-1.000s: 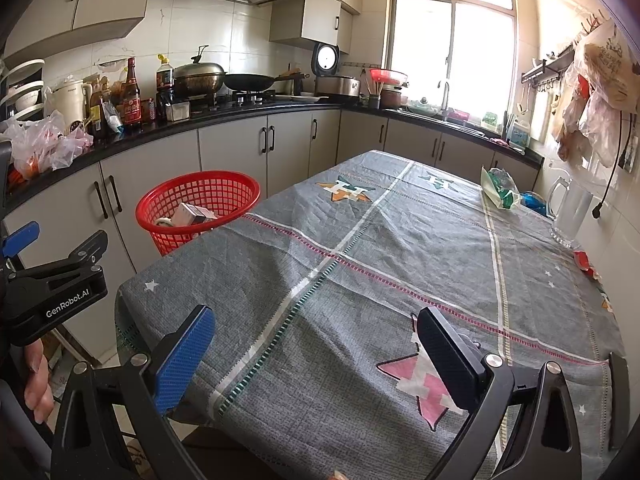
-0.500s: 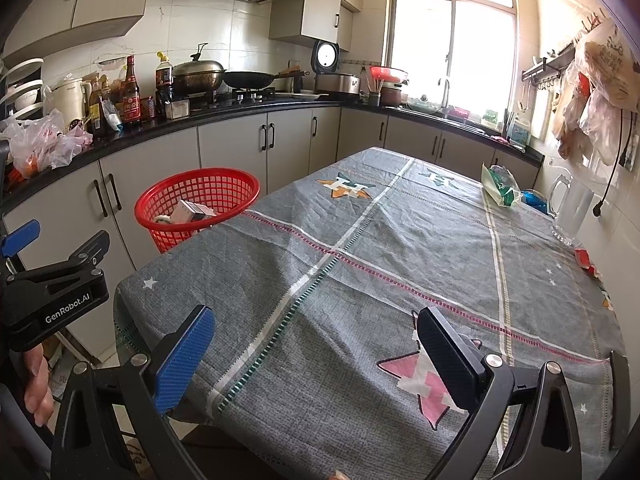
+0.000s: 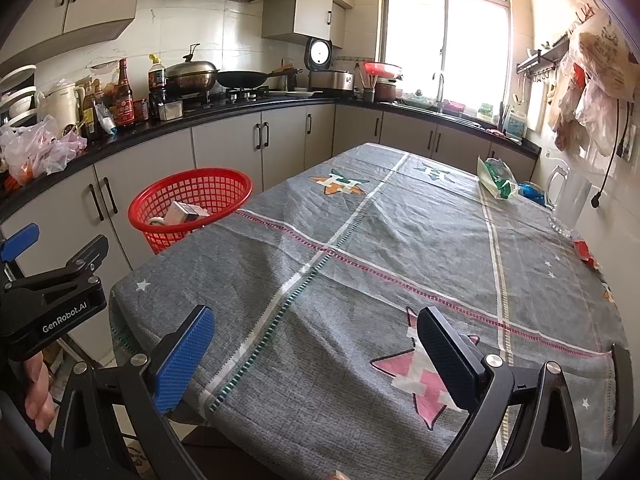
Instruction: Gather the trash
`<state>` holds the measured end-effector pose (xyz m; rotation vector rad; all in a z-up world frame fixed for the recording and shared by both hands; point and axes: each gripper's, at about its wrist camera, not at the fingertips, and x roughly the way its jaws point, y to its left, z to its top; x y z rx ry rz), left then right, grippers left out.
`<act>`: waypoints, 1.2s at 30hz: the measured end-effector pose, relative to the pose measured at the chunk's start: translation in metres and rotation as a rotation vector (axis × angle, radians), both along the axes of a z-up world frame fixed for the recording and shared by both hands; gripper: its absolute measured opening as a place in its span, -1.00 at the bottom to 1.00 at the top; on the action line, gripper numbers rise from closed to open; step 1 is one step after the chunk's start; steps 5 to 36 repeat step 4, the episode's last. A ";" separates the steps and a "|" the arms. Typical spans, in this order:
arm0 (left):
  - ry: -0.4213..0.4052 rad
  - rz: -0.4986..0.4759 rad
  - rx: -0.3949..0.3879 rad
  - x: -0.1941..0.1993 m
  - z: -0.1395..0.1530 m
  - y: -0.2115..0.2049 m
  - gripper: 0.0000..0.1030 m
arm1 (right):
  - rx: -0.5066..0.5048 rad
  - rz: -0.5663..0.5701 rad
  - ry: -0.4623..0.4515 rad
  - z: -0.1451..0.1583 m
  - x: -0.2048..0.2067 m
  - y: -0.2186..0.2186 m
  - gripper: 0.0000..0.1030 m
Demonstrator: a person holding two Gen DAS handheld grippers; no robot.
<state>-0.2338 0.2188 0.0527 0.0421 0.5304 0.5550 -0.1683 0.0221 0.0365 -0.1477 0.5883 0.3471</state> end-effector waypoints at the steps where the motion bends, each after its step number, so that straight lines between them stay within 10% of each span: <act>1: -0.001 -0.008 -0.004 0.001 0.001 -0.001 0.95 | 0.003 -0.006 -0.001 0.000 0.001 -0.002 0.99; 36: 0.002 -0.054 -0.015 0.006 0.005 -0.008 0.95 | 0.023 -0.038 0.000 0.003 0.006 -0.015 0.99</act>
